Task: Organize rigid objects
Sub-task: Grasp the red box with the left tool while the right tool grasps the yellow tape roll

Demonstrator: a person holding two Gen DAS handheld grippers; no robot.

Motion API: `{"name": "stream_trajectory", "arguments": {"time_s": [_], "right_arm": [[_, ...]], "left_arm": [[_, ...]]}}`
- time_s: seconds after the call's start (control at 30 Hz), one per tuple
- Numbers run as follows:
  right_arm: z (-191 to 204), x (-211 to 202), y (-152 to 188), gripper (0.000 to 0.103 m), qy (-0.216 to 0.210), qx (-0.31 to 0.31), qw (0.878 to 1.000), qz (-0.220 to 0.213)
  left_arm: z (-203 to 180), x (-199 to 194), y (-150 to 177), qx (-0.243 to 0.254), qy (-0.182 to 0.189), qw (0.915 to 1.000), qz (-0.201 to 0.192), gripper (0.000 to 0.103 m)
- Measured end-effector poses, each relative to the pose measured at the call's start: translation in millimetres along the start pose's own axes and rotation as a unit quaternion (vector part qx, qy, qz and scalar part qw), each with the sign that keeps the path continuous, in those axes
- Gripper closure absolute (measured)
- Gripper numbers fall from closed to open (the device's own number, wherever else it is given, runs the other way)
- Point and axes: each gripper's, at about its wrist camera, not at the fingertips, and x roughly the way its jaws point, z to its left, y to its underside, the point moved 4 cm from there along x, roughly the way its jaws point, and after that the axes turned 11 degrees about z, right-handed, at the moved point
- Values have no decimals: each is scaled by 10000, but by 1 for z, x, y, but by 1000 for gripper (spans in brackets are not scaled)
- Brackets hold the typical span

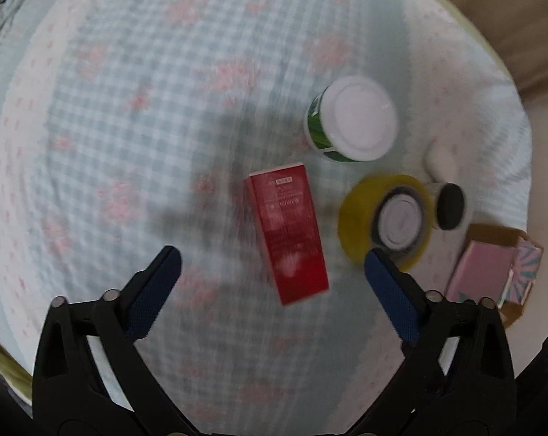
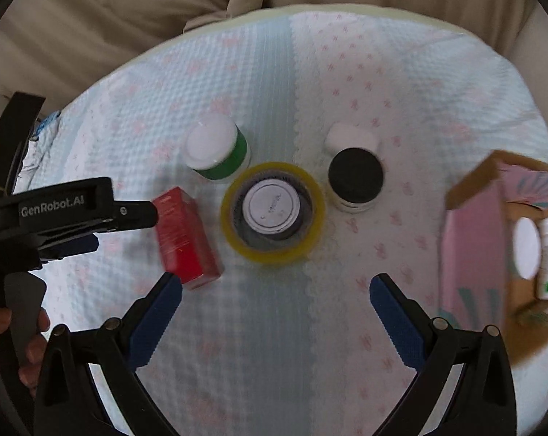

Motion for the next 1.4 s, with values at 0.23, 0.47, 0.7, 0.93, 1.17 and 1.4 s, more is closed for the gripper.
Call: {"name": "stream_trajectory", "arguments": {"time_s": [0.23,0.47,0.7,0.93,1.17,1.4], "right_arm": [[-2,56,-14,0,42,-251,9997,-21],[5,79,-27,0,229,-789,9964,-200],[13,90,-45,1,461,-1570,9861,-294],[10,90,-48,6,476,-1652,9848,-234],[15,85,-44,6,511,-1705,9837,-234],[12,70,-34,7,594,-1541,9857,-337]], "left_arm": [[-2,53,-15,-25,-103,9996,268,21],[-10,73,-17,52,-148,9993,327,31],[-26,84,-21,242,-339,9982,422,49],[-27,86,-15,352,-298,9984,339,55],[2,71,-7,347,-187,9989,242,61],[35,55,5,288,-140,9994,115,62]]}}
